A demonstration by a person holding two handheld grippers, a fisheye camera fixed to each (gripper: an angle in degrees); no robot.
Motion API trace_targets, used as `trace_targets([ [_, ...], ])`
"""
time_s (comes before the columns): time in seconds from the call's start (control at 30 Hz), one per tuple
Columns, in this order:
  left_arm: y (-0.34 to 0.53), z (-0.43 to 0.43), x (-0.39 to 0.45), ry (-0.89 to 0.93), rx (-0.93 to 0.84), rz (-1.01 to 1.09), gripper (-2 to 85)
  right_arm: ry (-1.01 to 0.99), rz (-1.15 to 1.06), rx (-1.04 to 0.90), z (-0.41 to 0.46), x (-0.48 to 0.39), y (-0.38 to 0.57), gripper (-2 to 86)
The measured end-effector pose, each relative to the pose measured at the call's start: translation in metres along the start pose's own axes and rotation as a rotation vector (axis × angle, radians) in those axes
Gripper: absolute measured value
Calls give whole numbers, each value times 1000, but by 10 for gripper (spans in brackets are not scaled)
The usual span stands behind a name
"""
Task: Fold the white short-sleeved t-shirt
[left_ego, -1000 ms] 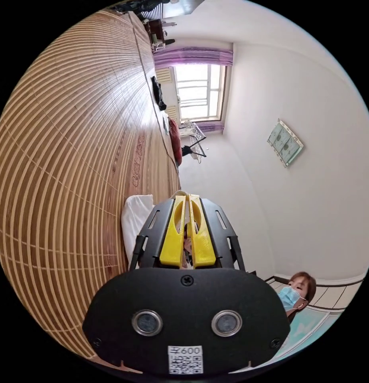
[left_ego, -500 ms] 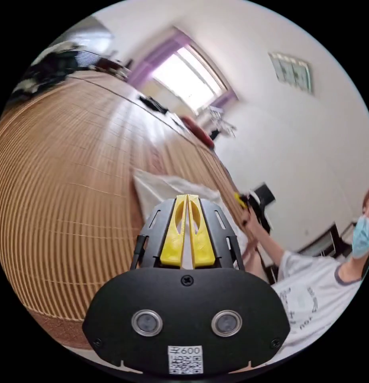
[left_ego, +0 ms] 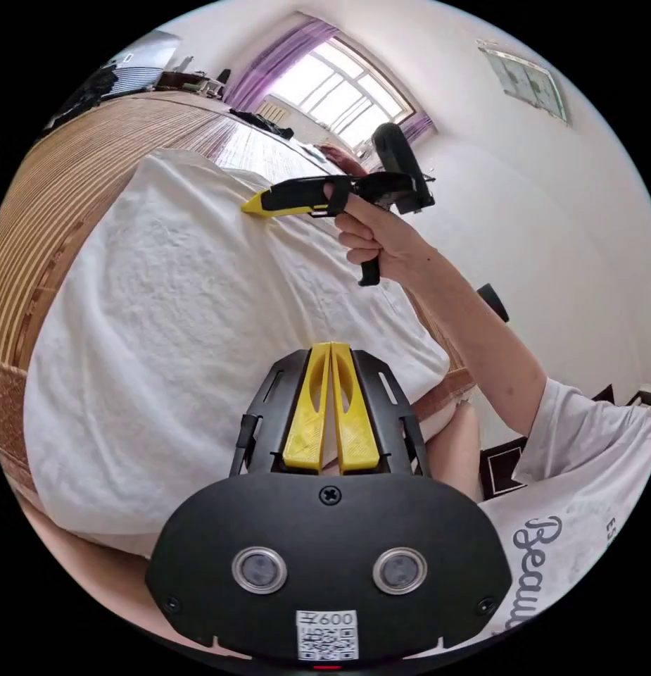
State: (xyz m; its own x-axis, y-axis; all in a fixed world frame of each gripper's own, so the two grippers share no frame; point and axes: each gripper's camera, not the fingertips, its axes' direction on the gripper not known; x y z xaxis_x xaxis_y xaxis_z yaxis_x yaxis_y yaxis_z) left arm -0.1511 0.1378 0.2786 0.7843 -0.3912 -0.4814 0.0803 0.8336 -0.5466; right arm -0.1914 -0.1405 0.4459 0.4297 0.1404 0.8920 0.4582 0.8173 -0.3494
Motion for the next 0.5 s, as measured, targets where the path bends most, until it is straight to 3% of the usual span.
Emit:
trace_targets([
  [0.1, 4, 7, 24, -86, 10, 76, 0, 147, 150, 178, -21, 32, -22, -9],
  [0.17, 8, 10, 38, -137, 15, 125, 0, 228, -60, 236, -37, 3, -27, -8],
  [0.27, 9, 14, 51, -171, 18, 121, 0, 38, -312, -8, -27, -36, -17, -8],
  [0.33, 13, 15, 57, -181, 33, 135, 0, -106, -362, -164, -13, -44, -1, -8],
  [0.5, 14, 17, 71, -217, 33, 167, 0, -5, -238, -189, -1, -5, 14, -8],
])
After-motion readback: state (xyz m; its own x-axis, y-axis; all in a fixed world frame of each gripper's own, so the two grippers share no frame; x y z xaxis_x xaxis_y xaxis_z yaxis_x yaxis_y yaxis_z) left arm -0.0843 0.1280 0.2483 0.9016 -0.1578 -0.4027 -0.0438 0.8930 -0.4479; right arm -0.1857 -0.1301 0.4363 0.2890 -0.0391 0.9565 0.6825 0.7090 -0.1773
